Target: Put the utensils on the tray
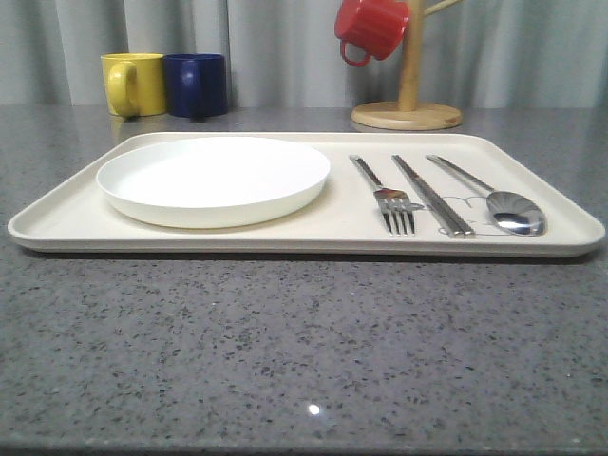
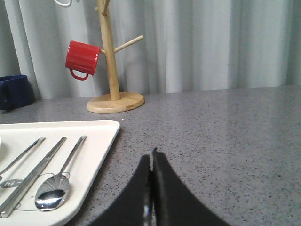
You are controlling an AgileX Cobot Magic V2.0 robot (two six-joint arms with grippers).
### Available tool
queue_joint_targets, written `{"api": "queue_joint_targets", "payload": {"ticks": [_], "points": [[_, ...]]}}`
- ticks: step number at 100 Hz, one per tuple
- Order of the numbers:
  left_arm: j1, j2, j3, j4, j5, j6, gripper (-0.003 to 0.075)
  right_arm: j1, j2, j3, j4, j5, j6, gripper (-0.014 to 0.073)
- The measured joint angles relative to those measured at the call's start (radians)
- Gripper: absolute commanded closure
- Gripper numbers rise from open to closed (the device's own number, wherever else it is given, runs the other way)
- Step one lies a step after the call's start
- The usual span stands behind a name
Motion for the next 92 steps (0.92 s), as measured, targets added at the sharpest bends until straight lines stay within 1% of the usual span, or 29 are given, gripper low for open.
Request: {"api": "queue_joint_targets", "payload": {"ticks": [10, 18, 30, 36, 92], "points": [[0.009, -0.026, 0.061, 0.000, -0.012, -0.002, 0.0738, 0.000, 0.000, 0.000, 0.000, 0.000, 0.000, 0.0671], [0.011, -0.026, 0.078, 0.000, -0.012, -0.004, 0.0738, 0.000, 0.000, 0.000, 0.000, -0.001, 0.000, 0.0671], [0.011, -0.026, 0.078, 0.000, -0.089, -0.004, 0.0738, 0.000, 0.000, 0.000, 0.000, -0.001, 0.000, 0.0671], [0.011, -0.026, 0.078, 0.000, -0.104, -0.004, 0.0738, 0.000, 0.000, 0.000, 0.000, -0.001, 0.000, 0.0671], [0.011, -0.026, 0.078, 0.000, -0.108, -0.004, 0.0738, 0.000, 0.000, 0.000, 0.000, -0.001, 0.000, 0.0671]]}}
